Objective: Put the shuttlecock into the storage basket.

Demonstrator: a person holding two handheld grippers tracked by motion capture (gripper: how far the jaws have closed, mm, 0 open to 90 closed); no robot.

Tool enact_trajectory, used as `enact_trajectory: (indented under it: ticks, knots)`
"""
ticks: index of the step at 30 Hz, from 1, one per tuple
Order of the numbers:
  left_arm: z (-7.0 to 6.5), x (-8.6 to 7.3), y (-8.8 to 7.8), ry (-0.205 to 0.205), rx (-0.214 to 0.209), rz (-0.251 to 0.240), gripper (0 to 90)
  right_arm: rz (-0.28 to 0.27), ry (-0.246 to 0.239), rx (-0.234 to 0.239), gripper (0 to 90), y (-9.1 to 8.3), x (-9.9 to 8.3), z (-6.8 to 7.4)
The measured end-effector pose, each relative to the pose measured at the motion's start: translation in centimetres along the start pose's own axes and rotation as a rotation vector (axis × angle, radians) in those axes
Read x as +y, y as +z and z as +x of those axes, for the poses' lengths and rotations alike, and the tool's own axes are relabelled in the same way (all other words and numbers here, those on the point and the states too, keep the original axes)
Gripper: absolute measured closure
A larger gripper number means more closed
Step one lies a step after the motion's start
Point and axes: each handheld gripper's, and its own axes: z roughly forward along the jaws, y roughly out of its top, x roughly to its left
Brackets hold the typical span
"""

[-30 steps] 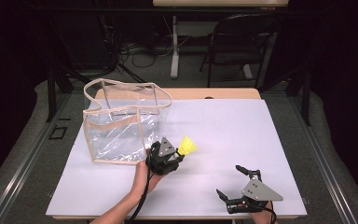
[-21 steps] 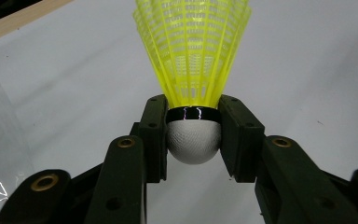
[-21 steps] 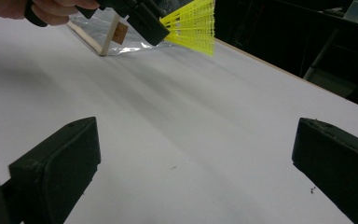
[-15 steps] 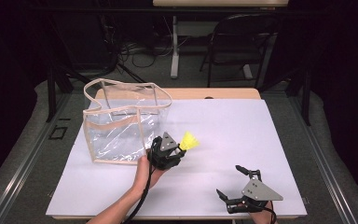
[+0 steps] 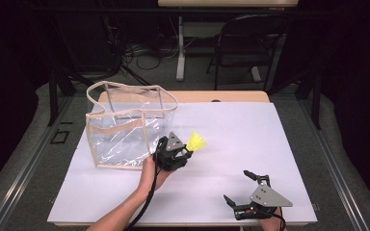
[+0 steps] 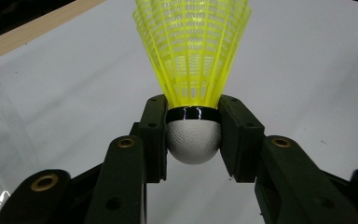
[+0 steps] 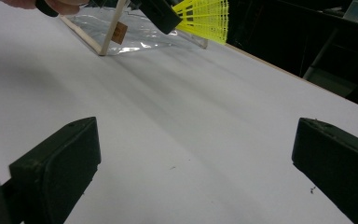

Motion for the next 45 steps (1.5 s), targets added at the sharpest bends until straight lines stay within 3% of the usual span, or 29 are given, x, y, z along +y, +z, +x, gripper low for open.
enact_trajectory:
  ticks: [24, 45]
  knots:
    - [1.0, 2.1, -0.5, 0.007, 0.001, -0.012, 65.0, -0.001, -0.002, 0.0, 0.6, 0.0, 0.0, -0.1]
    - [1.1, 3.8, -0.8, 0.021, 0.003, -0.033, 65.0, 0.0, 0.002, -0.002, 0.7, 0.0, 0.0, -0.1]
